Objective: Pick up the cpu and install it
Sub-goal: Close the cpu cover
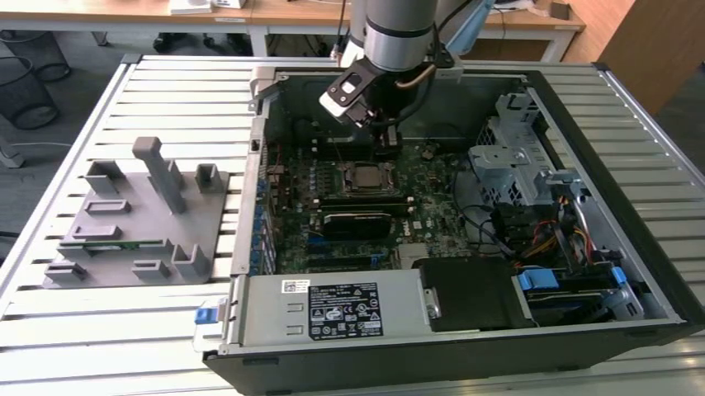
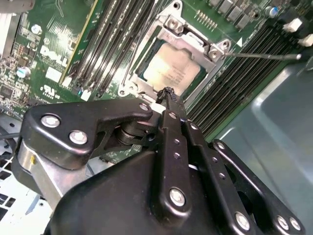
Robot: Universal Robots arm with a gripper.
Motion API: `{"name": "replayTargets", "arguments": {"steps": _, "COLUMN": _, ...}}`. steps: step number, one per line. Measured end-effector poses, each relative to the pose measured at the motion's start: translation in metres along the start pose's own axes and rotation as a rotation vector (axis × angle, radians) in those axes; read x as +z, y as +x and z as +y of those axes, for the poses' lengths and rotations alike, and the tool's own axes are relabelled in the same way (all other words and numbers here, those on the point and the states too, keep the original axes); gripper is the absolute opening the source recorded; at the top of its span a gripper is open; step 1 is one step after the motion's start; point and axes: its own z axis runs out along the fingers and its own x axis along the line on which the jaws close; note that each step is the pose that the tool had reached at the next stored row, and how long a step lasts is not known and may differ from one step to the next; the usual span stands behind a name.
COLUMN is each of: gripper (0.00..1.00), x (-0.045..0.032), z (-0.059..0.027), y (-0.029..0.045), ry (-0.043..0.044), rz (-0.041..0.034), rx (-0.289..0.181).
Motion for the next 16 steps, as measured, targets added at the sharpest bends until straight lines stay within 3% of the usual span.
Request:
{"name": "replayTargets", "arguments": {"steps": 4, "gripper": 0.11, "x": 0.0013, "z": -0.0022, "y": -0.0016, "ry": -0.0001, "rz": 0.0002, "rx": -0.001}}
{"name": "replayTargets", "arguments": {"steps": 10, "gripper": 0.11, "x": 0.0028, "z": -0.0120, "y": -0.0014, "ry": 0.0000, "rz": 0.0001, "rx": -0.002}}
{"name": "replayTargets", "arguments": {"steps": 16, "gripper": 0.11, "x": 0.0090, "z": -0.0179, "y": -0.0027, "ry": 0.0001, "rz": 0.0000, "rx": -0.004}}
